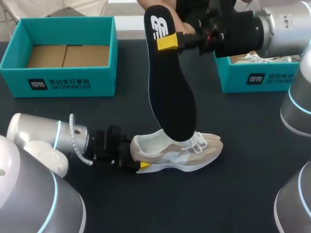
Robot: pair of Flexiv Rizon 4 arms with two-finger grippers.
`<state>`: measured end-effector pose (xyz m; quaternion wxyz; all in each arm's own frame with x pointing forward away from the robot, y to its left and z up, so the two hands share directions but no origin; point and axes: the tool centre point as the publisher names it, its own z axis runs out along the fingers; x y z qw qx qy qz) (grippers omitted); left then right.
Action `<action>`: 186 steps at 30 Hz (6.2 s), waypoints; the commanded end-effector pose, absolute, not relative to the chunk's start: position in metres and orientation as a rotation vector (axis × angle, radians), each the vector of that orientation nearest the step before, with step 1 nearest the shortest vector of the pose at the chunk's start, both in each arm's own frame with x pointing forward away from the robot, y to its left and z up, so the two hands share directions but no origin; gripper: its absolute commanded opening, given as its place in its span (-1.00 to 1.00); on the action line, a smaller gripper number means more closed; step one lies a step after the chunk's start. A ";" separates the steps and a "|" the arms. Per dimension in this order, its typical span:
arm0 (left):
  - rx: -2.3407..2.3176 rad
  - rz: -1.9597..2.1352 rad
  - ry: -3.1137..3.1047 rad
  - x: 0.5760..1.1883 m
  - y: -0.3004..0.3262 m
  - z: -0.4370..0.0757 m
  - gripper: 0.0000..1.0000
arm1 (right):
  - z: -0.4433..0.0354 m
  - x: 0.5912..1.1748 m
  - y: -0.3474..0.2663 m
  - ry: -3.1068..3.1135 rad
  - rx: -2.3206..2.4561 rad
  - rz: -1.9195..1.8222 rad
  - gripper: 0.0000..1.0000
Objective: Take the shoe out of the shoebox, open the shoe tongue, remove and reinsert the insole, then place the shoe into the shoebox
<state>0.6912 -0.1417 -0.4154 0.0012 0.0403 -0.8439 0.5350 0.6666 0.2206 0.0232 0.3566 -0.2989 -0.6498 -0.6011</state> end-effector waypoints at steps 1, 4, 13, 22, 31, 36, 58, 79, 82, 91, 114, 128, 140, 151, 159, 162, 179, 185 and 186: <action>0.129 1.677 -2.651 0.689 -0.140 -0.421 -1.00 | 0.021 0.655 0.218 -1.672 -0.798 -1.569 -1.00; 0.129 1.677 -2.651 0.689 -0.140 -0.421 -1.00 | 0.023 0.653 0.219 -1.677 -0.801 -1.577 -1.00; 0.129 1.677 -2.651 0.689 -0.140 -0.421 -1.00 | 0.027 0.649 0.221 -1.694 -0.804 -1.590 -1.00; 0.129 1.677 -2.651 0.689 -0.140 -0.421 -1.00 | 0.027 0.649 0.221 -1.694 -0.804 -1.590 -1.00; 0.101 1.649 -2.683 0.680 -0.131 -0.402 1.00 | 0.027 0.649 0.221 -1.694 -0.804 -1.590 -1.00; 0.140 1.567 -2.728 0.680 -0.124 -0.393 1.00 | 0.027 0.649 0.221 -1.694 -0.804 -1.590 -1.00; 0.109 1.373 -2.842 0.683 -0.117 -0.374 1.00 | 0.027 0.649 0.221 -1.694 -0.804 -1.590 -1.00; 0.135 0.769 -2.932 0.680 -0.114 -0.338 1.00 | 0.027 0.649 0.221 -1.694 -0.804 -1.590 -1.00; 0.150 0.671 -3.044 0.680 -0.115 -0.336 1.00 | 0.027 0.649 0.221 -1.694 -0.804 -1.590 -1.00; 0.150 0.671 -3.044 0.680 -0.115 -0.336 1.00 | 0.027 0.649 0.221 -1.694 -0.804 -1.590 -1.00; 0.115 0.337 -3.009 0.682 -0.120 -0.327 1.00 | 0.027 0.649 0.221 -1.694 -0.804 -1.590 -1.00; 0.093 0.250 -3.010 0.699 -0.134 -0.325 1.00 | 0.027 0.649 0.221 -1.694 -0.804 -1.590 -1.00; 0.034 0.232 -3.058 0.735 -0.173 -0.336 1.00 | 0.027 0.649 0.221 -1.694 -0.804 -1.590 -1.00; 0.014 0.266 -3.078 0.747 -0.195 -0.382 0.66 | 0.027 0.649 0.221 -1.694 -0.804 -1.590 -1.00; 0.050 0.295 -3.067 0.746 -0.203 -0.393 0.28 | 0.027 0.649 0.221 -1.694 -0.804 -1.590 -1.00; 0.060 0.296 -3.068 0.746 -0.205 -0.395 0.22 | 0.027 0.649 0.221 -1.694 -0.804 -1.590 -1.00; 0.077 0.299 -3.048 0.734 -0.212 -0.389 -0.14 | 0.027 0.649 0.221 -1.694 -0.804 -1.590 -1.00; 0.089 0.293 -3.040 0.735 -0.211 -0.392 -0.84 | 0.027 0.649 0.221 -1.694 -0.804 -1.590 -1.00; 0.089 0.295 -3.039 0.735 -0.211 -0.392 -0.99 | 0.027 0.649 0.221 -1.694 -0.804 -1.590 -1.00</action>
